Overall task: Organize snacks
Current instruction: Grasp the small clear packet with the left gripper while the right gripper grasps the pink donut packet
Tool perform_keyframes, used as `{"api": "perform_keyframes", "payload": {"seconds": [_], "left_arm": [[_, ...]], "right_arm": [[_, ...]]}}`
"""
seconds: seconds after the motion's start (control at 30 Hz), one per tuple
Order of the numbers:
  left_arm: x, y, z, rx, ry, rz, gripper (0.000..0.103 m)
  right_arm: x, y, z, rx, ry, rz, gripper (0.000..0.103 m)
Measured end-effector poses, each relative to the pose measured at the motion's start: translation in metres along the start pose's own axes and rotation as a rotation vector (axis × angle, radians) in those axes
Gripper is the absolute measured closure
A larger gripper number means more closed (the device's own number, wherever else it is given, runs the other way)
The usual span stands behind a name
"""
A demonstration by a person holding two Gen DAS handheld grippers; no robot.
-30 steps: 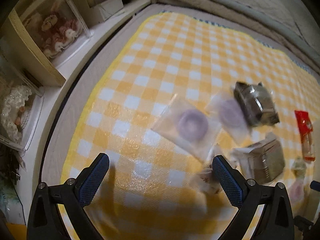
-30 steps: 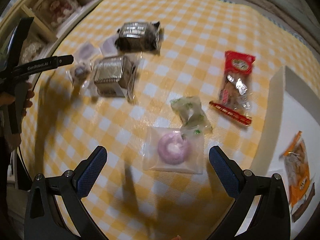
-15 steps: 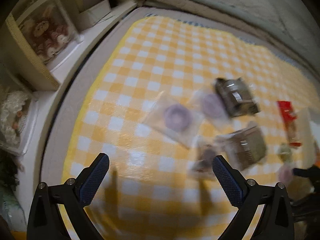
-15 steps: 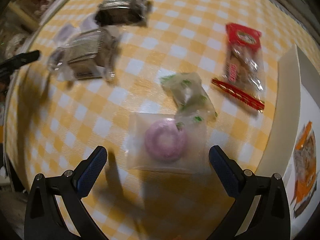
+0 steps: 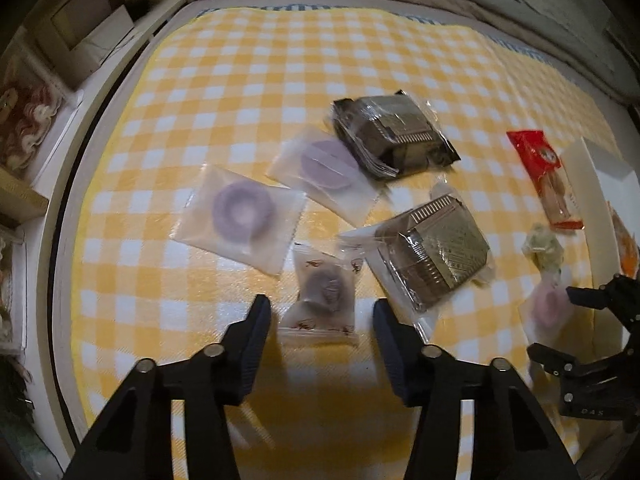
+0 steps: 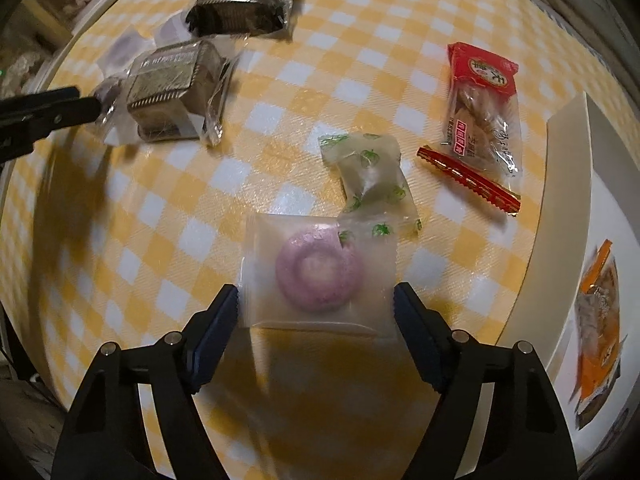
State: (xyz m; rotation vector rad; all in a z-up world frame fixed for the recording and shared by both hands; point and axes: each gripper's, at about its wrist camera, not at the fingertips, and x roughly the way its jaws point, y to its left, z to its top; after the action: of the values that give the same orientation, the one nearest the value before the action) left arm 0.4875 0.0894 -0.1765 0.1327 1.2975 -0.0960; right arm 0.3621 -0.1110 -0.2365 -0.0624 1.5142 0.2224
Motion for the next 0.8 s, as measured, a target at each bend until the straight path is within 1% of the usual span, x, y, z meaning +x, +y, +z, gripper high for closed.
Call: {"api": "perform_keyframes", "payload": {"seconds": [0.03, 0.07, 0.1, 0.23, 0.3, 0.43, 0.57, 0.67, 0.8], "left_arm": [[0.001, -0.001, 0.001, 0.004, 0.003, 0.007, 0.060], [0.001, -0.004, 0.001, 0.008, 0.004, 0.016, 0.066], [0.003, -0.005, 0.001, 0.012, 0.006, 0.023, 0.069], [0.010, -0.014, 0.002, 0.019, 0.010, 0.045, 0.071], [0.010, -0.015, 0.002, 0.023, 0.009, 0.047, 0.076], [0.007, -0.015, 0.001, 0.015, -0.004, 0.045, 0.078], [-0.003, -0.015, 0.000, 0.015, -0.020, 0.045, 0.079], [-0.017, -0.016, -0.004, 0.011, -0.044, 0.047, 0.079], [-0.041, -0.018, -0.012, 0.005, -0.082, 0.051, 0.079]], "right_arm": [[0.000, 0.001, -0.001, 0.000, 0.001, 0.003, 0.027], [-0.001, 0.001, -0.001, -0.001, 0.000, 0.005, 0.029], [-0.003, 0.003, -0.002, -0.003, -0.002, 0.007, 0.030], [-0.004, 0.006, -0.003, -0.006, -0.007, 0.011, 0.035], [-0.006, 0.006, -0.003, -0.004, -0.009, 0.017, 0.036], [-0.009, 0.003, -0.004, -0.006, -0.007, 0.026, 0.038], [-0.024, 0.000, -0.007, -0.008, -0.018, 0.029, 0.038], [-0.033, -0.003, -0.006, -0.006, -0.040, 0.031, 0.038], [-0.055, -0.006, -0.010, 0.009, -0.090, 0.030, 0.038]]}}
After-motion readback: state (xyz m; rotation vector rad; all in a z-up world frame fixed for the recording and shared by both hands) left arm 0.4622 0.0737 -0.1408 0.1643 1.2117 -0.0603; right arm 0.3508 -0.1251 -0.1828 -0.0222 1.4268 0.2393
